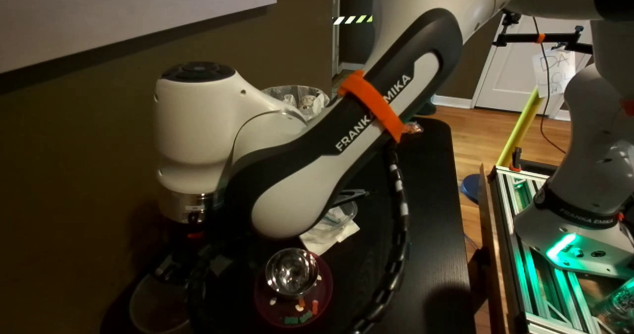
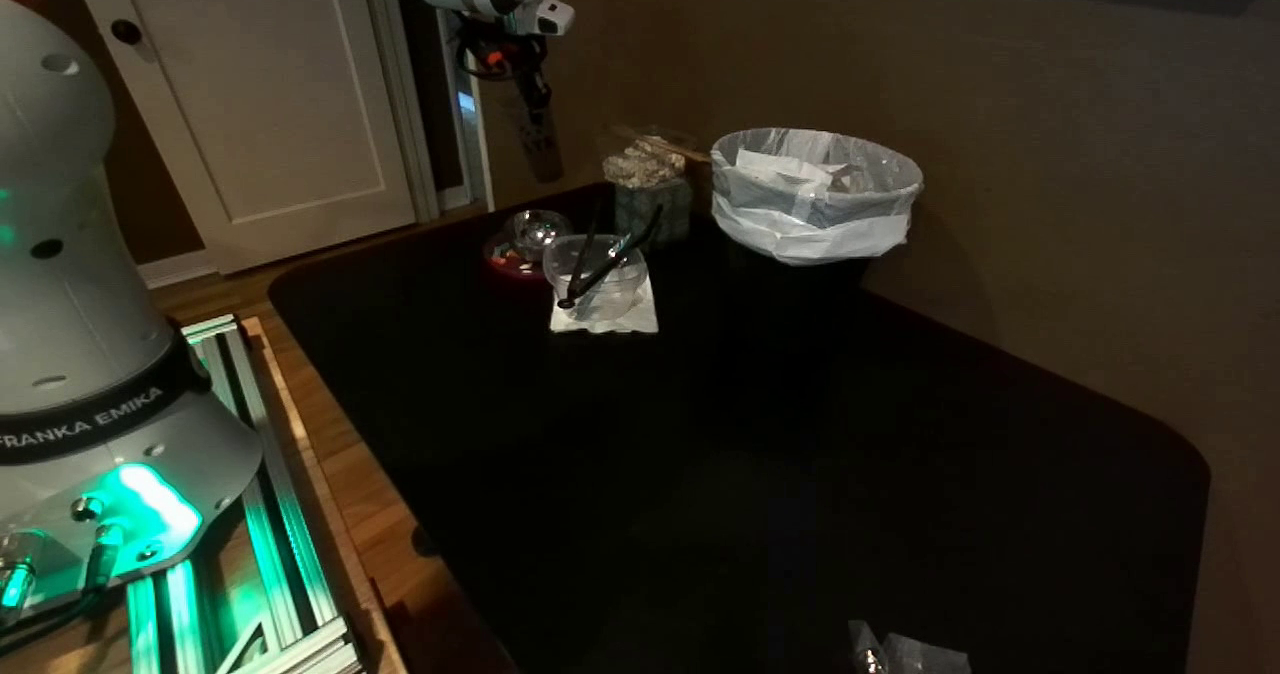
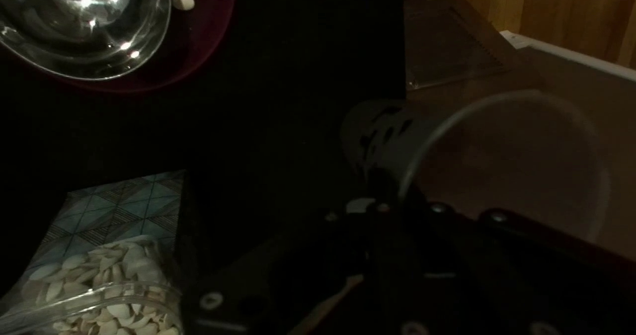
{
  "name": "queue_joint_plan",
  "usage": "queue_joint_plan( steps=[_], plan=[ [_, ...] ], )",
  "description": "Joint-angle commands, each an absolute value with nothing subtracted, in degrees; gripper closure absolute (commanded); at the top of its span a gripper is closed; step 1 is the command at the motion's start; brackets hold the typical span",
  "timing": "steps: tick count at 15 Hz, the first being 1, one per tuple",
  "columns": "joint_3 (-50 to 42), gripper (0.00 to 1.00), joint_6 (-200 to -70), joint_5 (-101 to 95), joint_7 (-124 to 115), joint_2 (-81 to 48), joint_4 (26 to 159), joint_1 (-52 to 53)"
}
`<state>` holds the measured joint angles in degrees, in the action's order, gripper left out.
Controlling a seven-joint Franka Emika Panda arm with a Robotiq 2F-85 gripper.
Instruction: Move the grey cup backwards.
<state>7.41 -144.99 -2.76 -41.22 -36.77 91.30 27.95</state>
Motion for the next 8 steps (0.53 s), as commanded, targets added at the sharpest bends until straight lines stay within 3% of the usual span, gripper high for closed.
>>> queue_joint_plan(
  steps=[1,8],
  plan=[
    [4.1,0.99,-142.96,-2.83,-45.71,-38.85,87.56,29.64],
    [0.94,0.99,-137.99,-3.52,-53.24,-45.12,77.99,30.82]
  ],
)
